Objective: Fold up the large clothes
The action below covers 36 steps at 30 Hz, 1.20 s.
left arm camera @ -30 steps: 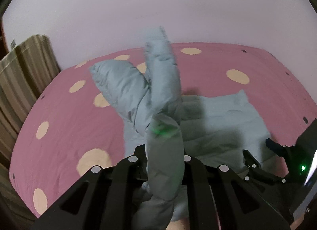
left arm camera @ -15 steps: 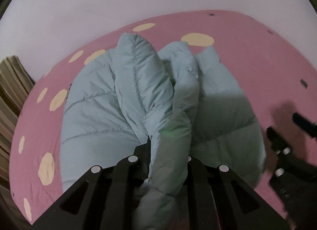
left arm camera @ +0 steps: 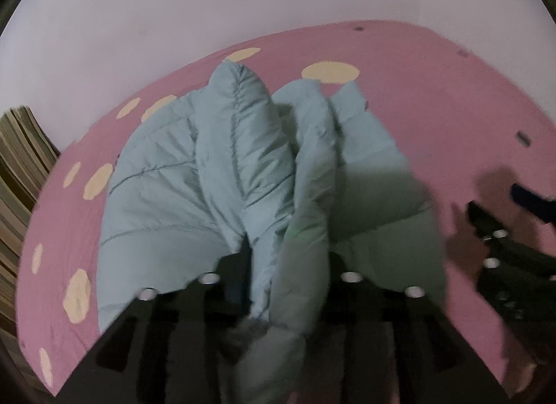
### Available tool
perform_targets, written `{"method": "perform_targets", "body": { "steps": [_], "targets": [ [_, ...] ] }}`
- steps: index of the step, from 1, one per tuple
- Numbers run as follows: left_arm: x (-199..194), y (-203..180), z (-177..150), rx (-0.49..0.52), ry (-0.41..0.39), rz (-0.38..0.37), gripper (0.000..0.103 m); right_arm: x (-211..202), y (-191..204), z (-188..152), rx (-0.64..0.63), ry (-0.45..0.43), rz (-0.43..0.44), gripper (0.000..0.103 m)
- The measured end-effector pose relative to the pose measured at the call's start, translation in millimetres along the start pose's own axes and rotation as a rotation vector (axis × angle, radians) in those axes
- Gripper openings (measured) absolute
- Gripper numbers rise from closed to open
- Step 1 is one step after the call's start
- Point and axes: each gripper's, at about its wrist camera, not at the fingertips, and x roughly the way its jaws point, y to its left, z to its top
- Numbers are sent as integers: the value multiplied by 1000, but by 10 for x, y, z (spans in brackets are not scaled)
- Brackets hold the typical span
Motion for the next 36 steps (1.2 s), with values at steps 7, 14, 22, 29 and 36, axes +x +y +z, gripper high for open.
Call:
{"method": "perform_targets", "body": {
  "steps": [7,14,22,29,36],
  "targets": [
    [-633,229,-79,-79,-128,-78,68,-158,41,12,-15,-30,-9,68],
    [-846,960,-284,-211,-187,17,69,-331,302,113,-59,-65,17,68],
    [-525,1764,-555,-344,-131,176,69,-464,806,353,-95,-89,127,78],
    [-232,1865,-668,-376,-85,103,69,-156,1261,486,-91,17,229,81],
    [-103,1810,-700,-359,-73,60,69,25,1452,400,-83,109,304,29]
  ]
}}
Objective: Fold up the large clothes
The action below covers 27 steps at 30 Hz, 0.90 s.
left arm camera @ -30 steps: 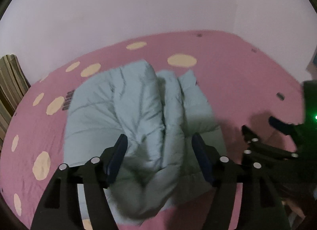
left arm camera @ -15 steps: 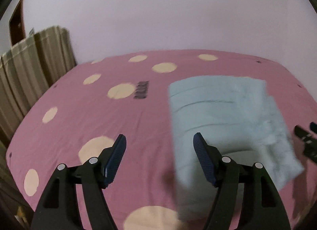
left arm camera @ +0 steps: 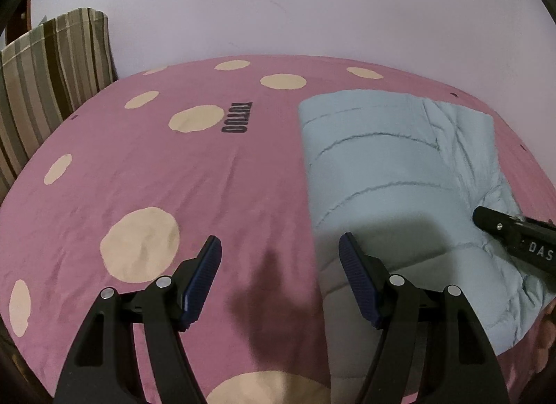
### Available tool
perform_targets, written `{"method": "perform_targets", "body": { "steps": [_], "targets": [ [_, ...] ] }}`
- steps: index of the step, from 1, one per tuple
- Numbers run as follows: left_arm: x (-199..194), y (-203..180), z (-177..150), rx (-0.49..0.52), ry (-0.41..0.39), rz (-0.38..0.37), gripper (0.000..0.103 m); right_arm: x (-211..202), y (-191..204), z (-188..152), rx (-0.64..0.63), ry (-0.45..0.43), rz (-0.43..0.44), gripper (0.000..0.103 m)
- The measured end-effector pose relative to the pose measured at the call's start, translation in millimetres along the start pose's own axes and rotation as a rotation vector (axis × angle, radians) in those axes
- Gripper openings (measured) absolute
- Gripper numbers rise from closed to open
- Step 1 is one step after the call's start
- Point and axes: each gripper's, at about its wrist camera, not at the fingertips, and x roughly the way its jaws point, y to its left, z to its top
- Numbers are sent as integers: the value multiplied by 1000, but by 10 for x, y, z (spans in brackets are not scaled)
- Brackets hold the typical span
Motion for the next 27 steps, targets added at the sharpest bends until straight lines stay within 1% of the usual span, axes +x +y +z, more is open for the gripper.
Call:
{"method": "perform_targets", "body": {
  "steps": [1,3,5,7,10,13,15,17,20,21,27],
  "targets": [
    [4,-3,12,0,0,-4,69,-7,19,-1,-3,-1,9,18],
    [-2,-2,60,-2,-4,-19,69,-71,73,13,-31,-16,12,11],
    [-50,-21,110,-3,-14,-40,69,-178,74,32,-41,-49,0,9],
    [-101,-65,176,0,-29,-59,69,-303,16,68,-43,-84,-19,8],
    [-163,-197,251,20,-49,-91,69,-400,-150,97,-31,-106,-53,8],
    [-149,-411,298,56,-47,-129,69,-386,-384,93,0,-99,-75,8],
    [-111,-557,303,88,-43,-140,69,-308,-538,57,23,-78,-87,8],
    [-47,-700,282,122,-32,-137,69,-217,-652,14,34,-59,-94,9],
    [116,-866,215,158,11,-124,69,-76,-759,-48,45,-35,-107,11],
    [177,-907,188,166,25,-120,71,-23,-795,-66,51,-25,-108,13],
    [406,-1008,93,200,68,-101,71,270,-953,-166,89,28,-79,15]
  ]
}}
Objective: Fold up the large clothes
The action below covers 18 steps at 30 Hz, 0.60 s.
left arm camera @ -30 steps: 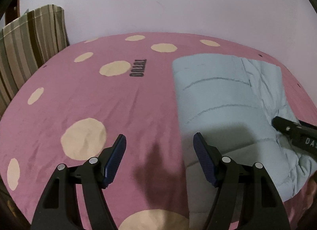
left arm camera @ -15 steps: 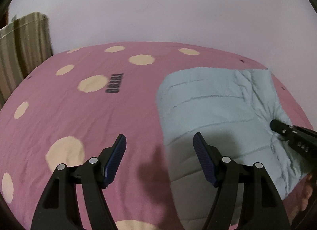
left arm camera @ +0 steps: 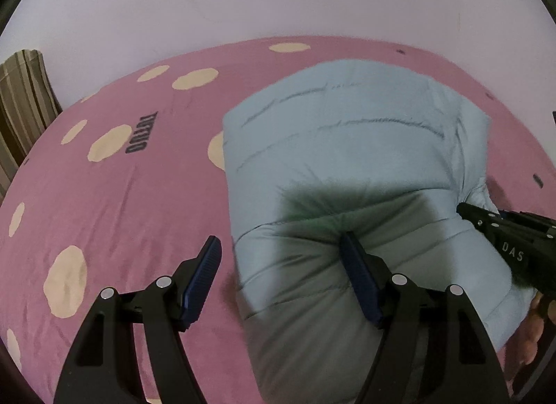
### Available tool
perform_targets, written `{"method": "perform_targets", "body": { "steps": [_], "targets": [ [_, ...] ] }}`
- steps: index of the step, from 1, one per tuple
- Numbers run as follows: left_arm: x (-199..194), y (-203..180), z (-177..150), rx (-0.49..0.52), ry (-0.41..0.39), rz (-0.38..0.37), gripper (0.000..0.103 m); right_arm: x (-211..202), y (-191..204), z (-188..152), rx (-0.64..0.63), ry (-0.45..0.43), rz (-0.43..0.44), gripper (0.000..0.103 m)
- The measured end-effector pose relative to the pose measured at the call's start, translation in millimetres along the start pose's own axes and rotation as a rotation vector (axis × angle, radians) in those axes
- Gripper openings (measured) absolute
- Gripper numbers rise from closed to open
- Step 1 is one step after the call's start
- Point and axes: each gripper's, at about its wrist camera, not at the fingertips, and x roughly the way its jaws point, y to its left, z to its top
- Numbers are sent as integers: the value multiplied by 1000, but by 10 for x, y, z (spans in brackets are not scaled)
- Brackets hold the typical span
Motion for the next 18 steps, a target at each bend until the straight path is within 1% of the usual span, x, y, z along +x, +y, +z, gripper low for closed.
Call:
{"method": "perform_targets", "body": {
  "steps": [6,10,13,14,16,18],
  "targets": [
    [189,-13,-80,5,20,3,71,101,-3,-65,4,5,2,16],
    [214,-37,-97,23,15,18,71,119,3,-57,5,3,0,15],
    [159,-31,-79,23,5,19,70,55,-24,-39,8,-3,0,16],
    [121,-33,-73,25,-2,19,70,11,-31,-28,13,-13,3,17],
    [15,-12,-63,19,-10,19,69,-85,-35,-15,8,-25,-12,29],
    [-140,20,-72,-7,-22,12,69,-255,-67,-3,11,-56,-28,30]
  ]
}}
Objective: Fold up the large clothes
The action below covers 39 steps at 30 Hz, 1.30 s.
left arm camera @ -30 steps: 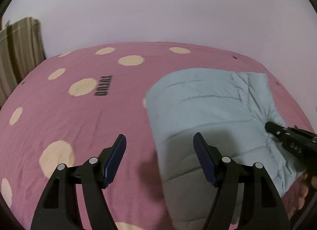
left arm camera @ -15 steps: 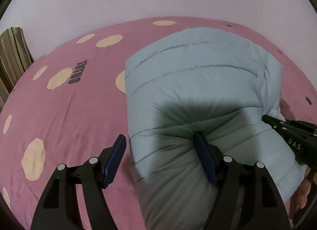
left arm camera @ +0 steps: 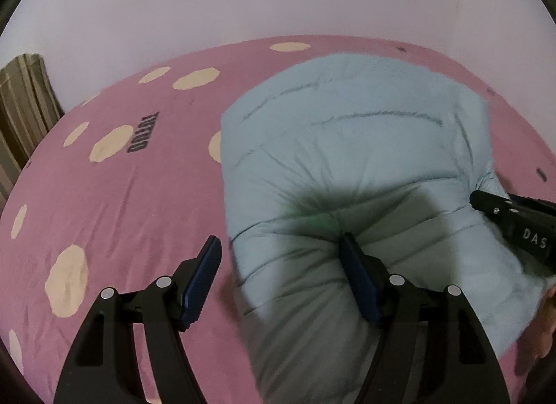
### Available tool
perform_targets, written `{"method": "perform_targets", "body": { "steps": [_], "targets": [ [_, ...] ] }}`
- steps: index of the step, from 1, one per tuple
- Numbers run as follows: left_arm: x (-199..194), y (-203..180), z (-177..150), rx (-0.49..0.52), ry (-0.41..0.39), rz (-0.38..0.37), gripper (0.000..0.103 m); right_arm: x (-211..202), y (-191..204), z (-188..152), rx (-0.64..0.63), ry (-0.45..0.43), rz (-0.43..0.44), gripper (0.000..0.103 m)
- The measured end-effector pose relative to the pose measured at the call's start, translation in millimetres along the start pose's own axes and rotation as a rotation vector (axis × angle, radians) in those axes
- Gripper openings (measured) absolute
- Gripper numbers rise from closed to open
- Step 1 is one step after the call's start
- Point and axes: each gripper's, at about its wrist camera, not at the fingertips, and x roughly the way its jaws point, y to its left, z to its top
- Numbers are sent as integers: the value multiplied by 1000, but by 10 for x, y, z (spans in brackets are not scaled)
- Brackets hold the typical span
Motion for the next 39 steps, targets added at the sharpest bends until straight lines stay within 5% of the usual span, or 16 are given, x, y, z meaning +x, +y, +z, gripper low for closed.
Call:
{"method": "perform_targets", "body": {
  "steps": [7,18,28,39],
  "targets": [
    [-404,100,16,-51,-80,-14,69,-640,164,-39,-53,-86,51,30],
    [52,-19,-169,-13,28,-28,70,-107,226,-457,-114,53,36,34],
    [236,16,-250,-26,31,-37,70,13,194,-547,-103,36,28,35],
    [-110,101,-110,-48,1,-45,69,-356,252,-497,-106,-29,26,36]
  ]
}}
